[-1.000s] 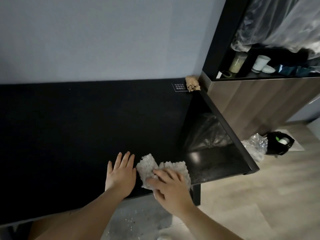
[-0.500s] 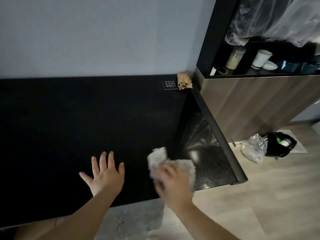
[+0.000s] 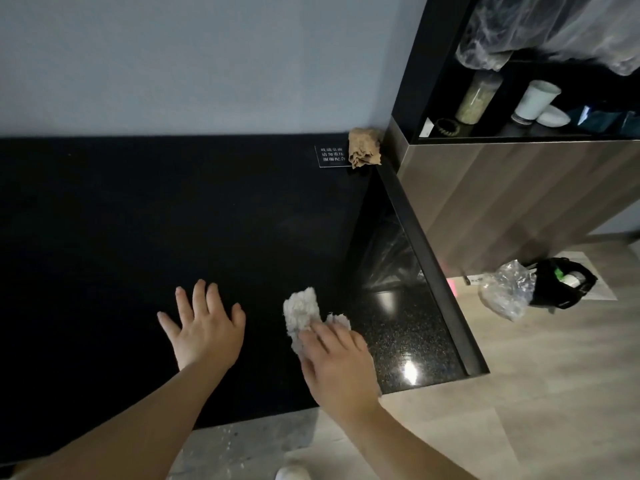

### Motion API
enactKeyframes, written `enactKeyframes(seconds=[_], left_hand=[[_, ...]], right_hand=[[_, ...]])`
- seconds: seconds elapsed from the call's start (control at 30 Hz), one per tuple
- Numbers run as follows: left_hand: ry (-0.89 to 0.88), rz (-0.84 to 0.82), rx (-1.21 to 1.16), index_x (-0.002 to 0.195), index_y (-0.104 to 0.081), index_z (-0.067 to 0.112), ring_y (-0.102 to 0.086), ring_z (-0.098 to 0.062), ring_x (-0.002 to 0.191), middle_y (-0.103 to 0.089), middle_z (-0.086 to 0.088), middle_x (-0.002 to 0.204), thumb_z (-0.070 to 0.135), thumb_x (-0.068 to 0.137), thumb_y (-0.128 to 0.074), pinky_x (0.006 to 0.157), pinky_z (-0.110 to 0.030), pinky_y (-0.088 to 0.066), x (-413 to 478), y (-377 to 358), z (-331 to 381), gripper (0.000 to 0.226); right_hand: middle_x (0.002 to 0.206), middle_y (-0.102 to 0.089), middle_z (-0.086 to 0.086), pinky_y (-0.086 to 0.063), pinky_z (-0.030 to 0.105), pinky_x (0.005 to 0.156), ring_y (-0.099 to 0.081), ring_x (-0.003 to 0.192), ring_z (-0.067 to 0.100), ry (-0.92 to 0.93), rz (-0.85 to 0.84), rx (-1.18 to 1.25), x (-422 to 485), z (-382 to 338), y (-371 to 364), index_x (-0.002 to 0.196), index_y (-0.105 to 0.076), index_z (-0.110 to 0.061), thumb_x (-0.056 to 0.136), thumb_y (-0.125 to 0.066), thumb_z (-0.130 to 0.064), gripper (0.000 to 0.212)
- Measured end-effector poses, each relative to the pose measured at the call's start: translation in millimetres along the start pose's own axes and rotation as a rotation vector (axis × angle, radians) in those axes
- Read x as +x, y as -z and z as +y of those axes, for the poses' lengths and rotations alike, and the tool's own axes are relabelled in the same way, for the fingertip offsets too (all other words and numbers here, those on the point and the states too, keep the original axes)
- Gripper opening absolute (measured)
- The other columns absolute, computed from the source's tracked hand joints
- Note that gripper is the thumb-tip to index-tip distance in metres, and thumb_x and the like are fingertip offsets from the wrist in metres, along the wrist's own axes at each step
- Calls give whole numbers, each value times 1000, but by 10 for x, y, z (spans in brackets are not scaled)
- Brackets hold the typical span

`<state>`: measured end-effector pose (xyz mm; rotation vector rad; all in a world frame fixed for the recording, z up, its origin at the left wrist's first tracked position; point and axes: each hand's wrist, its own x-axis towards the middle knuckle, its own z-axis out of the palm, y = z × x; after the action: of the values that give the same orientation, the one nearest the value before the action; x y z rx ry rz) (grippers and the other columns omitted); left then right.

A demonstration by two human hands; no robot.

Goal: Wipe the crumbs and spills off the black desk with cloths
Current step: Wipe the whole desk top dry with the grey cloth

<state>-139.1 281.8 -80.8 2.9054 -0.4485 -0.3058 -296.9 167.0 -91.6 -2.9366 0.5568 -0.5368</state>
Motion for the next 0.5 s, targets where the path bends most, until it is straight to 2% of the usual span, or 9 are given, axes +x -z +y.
enactKeyframes(seconds=[0.07,0.1,0.2,0.23,0.27,0.3,0.37,0.43,0.5], left_hand=[[-27,7,31,149,-10,20,8,-26,144,-3,1,158,47,95,-25,113,-56,-4,45,-16,-21,62],[-35,9,39,149,-9,21,8,-26,144,-2,1,158,48,95,-24,113,-56,-4,64,-19,-35,63],[-68,9,63,149,-7,22,9,-25,144,-2,2,158,52,94,-24,114,-55,-4,103,6,-51,66],[-71,9,69,149,-5,22,10,-25,144,-1,2,158,53,93,-24,114,-55,-3,118,10,-54,66],[-70,5,75,149,-3,23,11,-24,144,0,3,158,54,93,-22,114,-55,-3,130,13,-56,67],[-68,-1,79,149,-1,24,12,-24,144,2,3,158,54,93,-21,114,-54,-2,134,14,-54,67],[-68,-20,93,149,4,24,14,-25,144,6,4,158,55,93,-17,114,-54,-1,126,10,-43,68],[-70,-32,116,149,8,23,17,-24,143,11,5,157,55,93,-14,114,-53,0,125,10,-49,68],[-79,-34,137,148,10,22,18,-24,143,13,4,157,56,92,-11,115,-52,1,138,11,-61,68]], right_hand=[[103,-65,0,-48,35,73,-61,98,24,13,73,-97,107,348,31,108,-64,-22,79,-45,-30,36],[102,-65,2,-45,37,75,-61,98,25,-86,97,-178,187,600,52,106,-64,-19,77,-43,-29,37],[112,-64,8,-39,43,85,-55,106,30,-600,86,-197,458,1222,100,107,-63,-12,83,-47,-25,32],[113,-64,10,-39,43,84,-55,105,33,-750,76,-126,576,1224,94,108,-63,-10,84,-52,-22,29],[110,-64,11,-40,43,81,-55,101,35,-819,73,-80,685,1103,73,107,-63,-9,83,-58,-20,27],[103,-65,10,-42,43,77,-57,93,35,-766,69,-73,758,920,22,103,-64,-11,80,-62,-20,25],[92,-65,3,-45,39,67,-57,80,29,-433,51,-53,800,420,-59,96,-63,-20,76,-63,-25,20],[98,-63,-7,-43,35,69,-57,85,21,-29,-64,34,667,-62,-125,97,-62,-27,80,-53,-32,20],[101,-63,-11,-44,33,71,-57,90,17,250,-103,73,684,-31,-145,97,-63,-28,83,-47,-32,21]])
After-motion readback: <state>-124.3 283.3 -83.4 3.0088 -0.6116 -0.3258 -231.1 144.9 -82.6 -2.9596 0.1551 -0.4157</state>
